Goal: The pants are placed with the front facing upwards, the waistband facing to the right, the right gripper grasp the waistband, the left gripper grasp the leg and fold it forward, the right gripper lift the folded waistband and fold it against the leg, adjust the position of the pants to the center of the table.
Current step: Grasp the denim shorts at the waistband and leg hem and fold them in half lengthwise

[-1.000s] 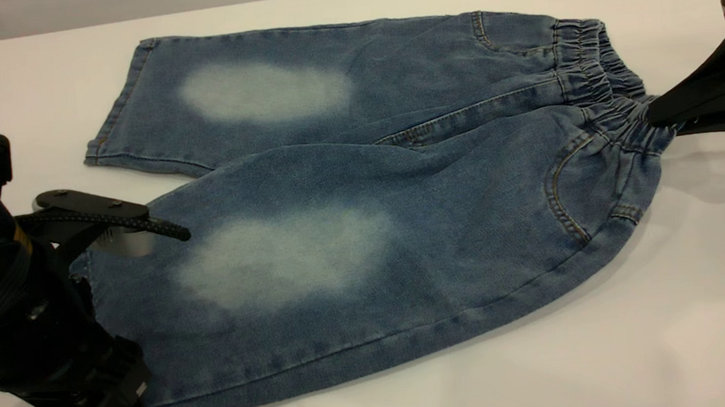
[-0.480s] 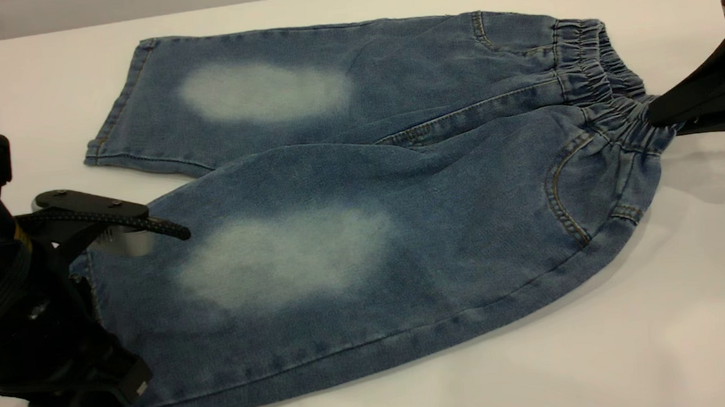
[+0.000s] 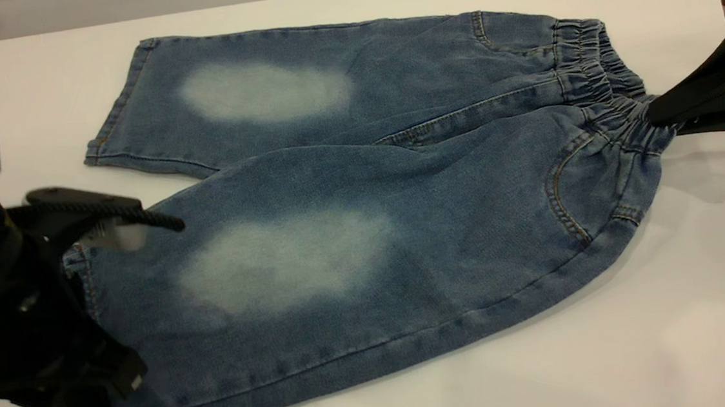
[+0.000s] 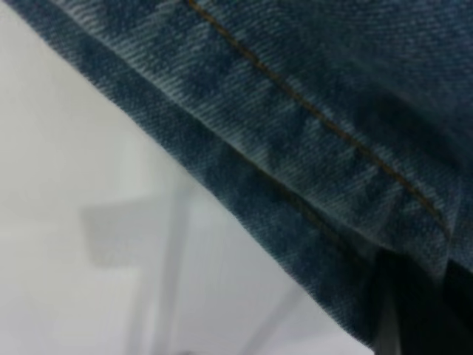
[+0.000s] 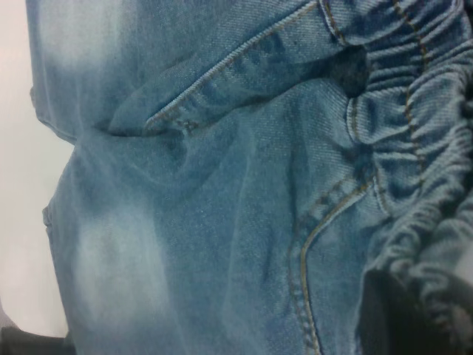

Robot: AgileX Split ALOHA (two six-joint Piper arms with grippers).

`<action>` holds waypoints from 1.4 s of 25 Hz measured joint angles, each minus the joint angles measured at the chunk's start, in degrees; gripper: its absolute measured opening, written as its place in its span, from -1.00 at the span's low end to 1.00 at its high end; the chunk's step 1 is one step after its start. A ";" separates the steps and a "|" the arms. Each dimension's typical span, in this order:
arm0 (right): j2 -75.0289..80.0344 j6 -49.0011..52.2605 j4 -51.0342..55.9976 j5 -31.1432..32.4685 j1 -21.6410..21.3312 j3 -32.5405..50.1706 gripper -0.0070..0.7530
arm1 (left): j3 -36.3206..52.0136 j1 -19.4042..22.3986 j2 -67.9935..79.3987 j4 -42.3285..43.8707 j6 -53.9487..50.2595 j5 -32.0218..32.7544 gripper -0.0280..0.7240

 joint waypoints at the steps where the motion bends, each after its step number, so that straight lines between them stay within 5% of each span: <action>1: 0.00 0.00 0.00 0.00 0.00 0.00 -0.90 | -0.16 0.00 -0.90 0.00 0.00 0.59 -0.83; 15: -2.41 0.48 0.00 0.05 0.00 0.00 -0.90 | -1.47 0.00 -18.08 -0.96 0.05 6.96 -0.83; 35: -4.38 2.94 1.55 1.48 0.00 -3.93 -0.90 | -14.96 0.06 -20.93 1.14 1.87 2.24 -0.83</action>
